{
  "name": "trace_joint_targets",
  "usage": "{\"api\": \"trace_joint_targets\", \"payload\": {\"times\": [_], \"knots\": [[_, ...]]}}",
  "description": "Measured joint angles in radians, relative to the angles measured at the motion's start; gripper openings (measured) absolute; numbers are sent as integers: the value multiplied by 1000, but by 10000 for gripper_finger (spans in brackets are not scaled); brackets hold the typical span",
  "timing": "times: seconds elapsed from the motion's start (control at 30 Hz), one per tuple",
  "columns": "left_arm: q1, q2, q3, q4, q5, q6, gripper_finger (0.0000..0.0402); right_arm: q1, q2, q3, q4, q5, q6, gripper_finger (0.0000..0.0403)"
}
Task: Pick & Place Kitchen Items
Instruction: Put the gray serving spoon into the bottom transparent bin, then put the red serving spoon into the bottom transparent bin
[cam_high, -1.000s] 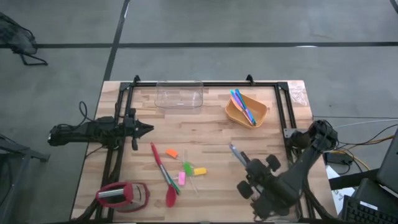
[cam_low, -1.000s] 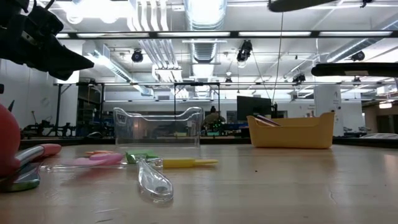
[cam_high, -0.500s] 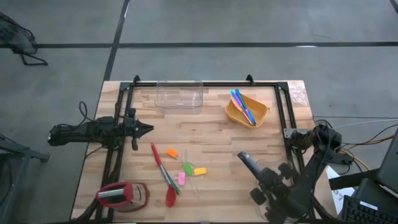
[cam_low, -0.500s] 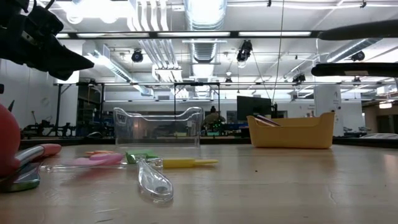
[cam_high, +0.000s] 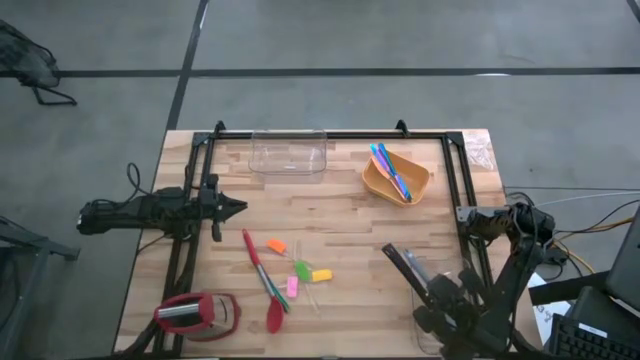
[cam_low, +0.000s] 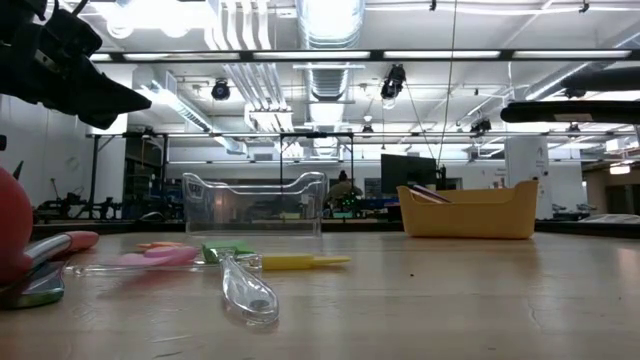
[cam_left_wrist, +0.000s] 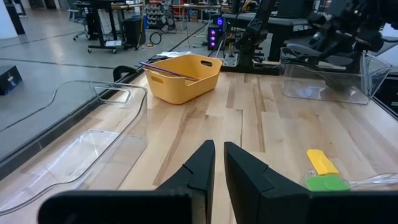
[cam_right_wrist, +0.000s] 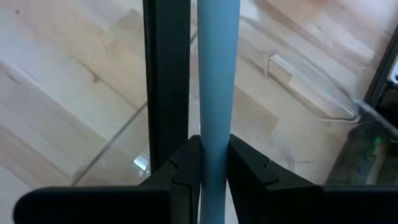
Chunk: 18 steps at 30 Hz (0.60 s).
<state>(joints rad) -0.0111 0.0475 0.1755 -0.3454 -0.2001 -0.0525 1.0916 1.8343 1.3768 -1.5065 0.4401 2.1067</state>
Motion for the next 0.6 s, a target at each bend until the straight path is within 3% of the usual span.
{"api": "trace_joint_targets", "payload": {"times": [0.33,0.6], "knots": [[0,0,0,-1,0,0,44,2,0,-51,62,-34,7,85],[0,0,0,-1,0,0,44,0,-2,-25,47,-27,5,70]]}}
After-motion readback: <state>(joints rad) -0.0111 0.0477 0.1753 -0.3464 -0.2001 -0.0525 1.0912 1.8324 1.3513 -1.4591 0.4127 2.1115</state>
